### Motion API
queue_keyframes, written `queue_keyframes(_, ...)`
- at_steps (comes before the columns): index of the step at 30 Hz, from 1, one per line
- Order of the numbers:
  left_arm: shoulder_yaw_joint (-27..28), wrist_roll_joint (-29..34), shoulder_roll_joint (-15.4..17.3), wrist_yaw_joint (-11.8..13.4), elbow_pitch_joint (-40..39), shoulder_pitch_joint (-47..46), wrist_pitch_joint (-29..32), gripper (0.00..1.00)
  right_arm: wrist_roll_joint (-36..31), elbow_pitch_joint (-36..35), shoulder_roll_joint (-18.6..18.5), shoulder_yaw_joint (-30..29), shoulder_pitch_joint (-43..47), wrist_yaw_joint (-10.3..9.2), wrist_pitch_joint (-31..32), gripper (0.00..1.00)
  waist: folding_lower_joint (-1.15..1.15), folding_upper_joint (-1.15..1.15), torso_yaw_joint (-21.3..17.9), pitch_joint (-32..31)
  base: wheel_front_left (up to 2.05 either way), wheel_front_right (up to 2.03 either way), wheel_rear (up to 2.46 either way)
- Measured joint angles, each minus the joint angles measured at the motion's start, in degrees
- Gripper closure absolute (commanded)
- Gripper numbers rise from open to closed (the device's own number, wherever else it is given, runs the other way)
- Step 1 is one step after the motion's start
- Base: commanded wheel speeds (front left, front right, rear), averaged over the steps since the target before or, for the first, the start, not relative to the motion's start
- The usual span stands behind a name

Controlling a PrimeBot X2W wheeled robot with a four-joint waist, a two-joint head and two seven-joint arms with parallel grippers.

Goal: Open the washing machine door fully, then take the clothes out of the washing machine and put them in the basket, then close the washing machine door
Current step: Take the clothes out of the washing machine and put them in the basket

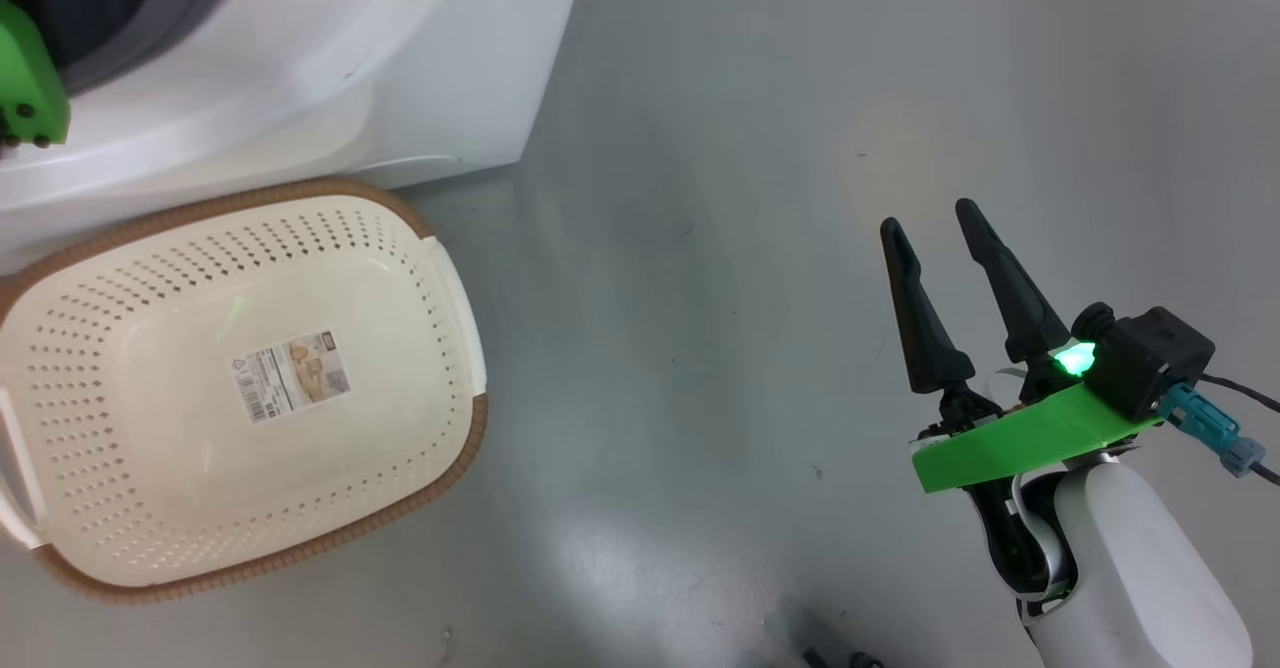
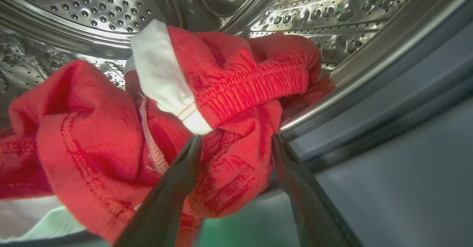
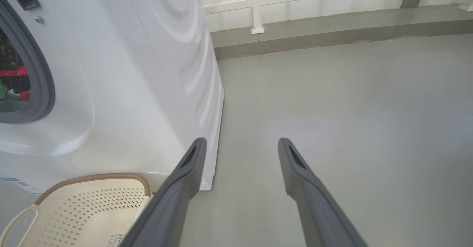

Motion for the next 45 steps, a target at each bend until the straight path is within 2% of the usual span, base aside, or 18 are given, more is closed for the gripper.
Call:
queue_keyframes(10,-1.24,0.38,0.76,0.01,1.68,-1.41,0.02,0.00,0.07,-0.25,0.16,0.19,-0.43,0.00,0.00,0.00,0.00,0.00,-1.19,0.53,0.00,0.00,0.00)
queue_keyframes(11,-1.36,0.38,0.75,0.01,1.87,-1.40,0.01,0.09,0.14,-0.25,0.16,0.19,-0.43,0.00,0.00,0.00,0.00,0.00,-1.27,0.52,0.00,0.00,0.00)
queue_keyframes(13,-1.51,0.37,0.76,0.02,2.04,-1.40,0.01,0.56,0.35,-0.26,0.18,0.20,-0.43,0.00,0.00,0.00,0.00,0.00,-1.36,0.44,0.00,0.00,0.00)
queue_keyframes(15,-1.60,0.36,0.74,0.02,2.32,-1.39,0.00,0.98,0.36,-0.26,0.19,0.19,-0.43,0.00,0.00,0.00,0.00,0.00,-1.39,0.28,0.00,0.00,0.00)
queue_keyframes(19,-1.51,-0.24,0.74,0.11,2.55,-1.29,-1.22,1.00,0.35,-0.27,0.20,0.13,-0.43,0.00,0.00,0.00,0.00,0.00,-1.31,-0.19,0.00,0.00,0.00)
queue_keyframes(25,-0.11,-2.54,0.29,0.68,2.72,-0.21,-6.31,1.00,0.32,-0.13,0.19,0.04,-0.34,0.00,0.00,0.00,0.00,0.00,-0.65,-1.70,0.00,0.00,0.00)
queue_keyframes(32,1.69,-4.87,-1.02,0.62,1.42,5.52,-9.70,1.00,0.32,0.55,-0.81,0.11,0.85,0.00,0.00,0.00,0.00,0.00,0.68,-5.07,0.00,0.00,0.00)
queue_keyframes(38,6.23,-6.77,-1.41,1.19,-8.90,12.07,-9.76,1.00,0.25,0.45,-1.85,-0.34,2.80,0.00,0.00,0.00,0.00,0.00,2.31,-7.86,0.00,0.00,0.00)
queue_keyframes(45,13.00,-5.80,-3.09,2.14,-21.18,23.47,-9.76,1.00,0.22,0.49,-2.31,-0.75,5.35,0.00,0.00,0.00,0.00,0.00,4.41,-11.34,0.00,0.00,0.00)
